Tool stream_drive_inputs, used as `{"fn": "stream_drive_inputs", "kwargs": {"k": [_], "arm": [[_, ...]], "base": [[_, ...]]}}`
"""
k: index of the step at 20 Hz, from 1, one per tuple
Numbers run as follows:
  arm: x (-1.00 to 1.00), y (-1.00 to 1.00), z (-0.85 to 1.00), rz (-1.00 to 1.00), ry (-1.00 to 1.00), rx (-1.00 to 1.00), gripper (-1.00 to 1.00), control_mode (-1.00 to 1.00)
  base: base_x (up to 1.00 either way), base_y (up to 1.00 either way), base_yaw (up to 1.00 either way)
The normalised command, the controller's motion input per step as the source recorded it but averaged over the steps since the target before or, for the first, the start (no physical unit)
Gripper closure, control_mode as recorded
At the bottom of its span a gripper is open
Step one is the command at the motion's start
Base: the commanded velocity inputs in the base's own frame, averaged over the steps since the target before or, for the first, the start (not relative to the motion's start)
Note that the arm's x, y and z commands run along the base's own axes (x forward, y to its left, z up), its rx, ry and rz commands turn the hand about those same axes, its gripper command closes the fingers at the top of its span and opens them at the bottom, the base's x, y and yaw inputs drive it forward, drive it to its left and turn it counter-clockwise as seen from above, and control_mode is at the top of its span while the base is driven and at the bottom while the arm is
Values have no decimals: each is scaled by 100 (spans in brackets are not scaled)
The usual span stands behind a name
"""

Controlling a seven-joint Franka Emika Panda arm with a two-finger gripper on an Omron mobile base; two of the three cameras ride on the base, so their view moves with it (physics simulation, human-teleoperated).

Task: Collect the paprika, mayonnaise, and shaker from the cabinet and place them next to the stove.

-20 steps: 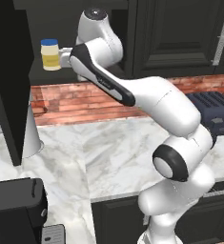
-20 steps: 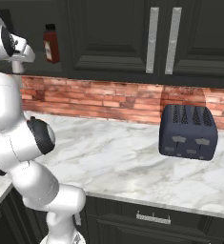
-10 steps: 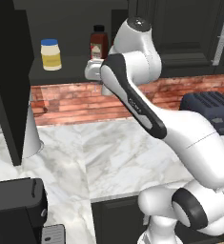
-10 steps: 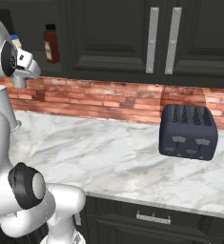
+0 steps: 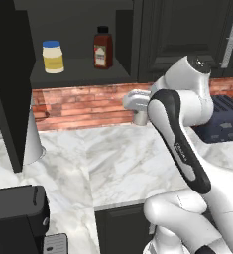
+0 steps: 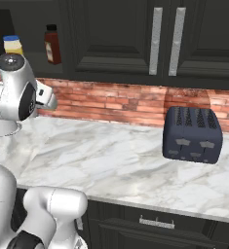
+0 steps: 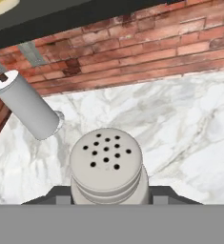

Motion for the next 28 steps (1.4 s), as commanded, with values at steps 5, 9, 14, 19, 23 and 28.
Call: {"fn": "stream_drive_inputs", "kwargs": {"k": [5,9,14,19,23,28], "arm": [[-45,-24,-44,0,2,2,100,-100],[-15,-7,-38,2,1,0,100,-100],[0,0,0,0,0,0,100,100],[0,0,0,0,0,0,100,100],[0,0,0,0,0,0,100,100],[0,0,0,0,0,0,100,100]], "base": [[0,0,0],[0,0,0],[-47,-5,-7],[-80,-29,-34],[-69,-46,-39],[-33,-61,-48]]}}
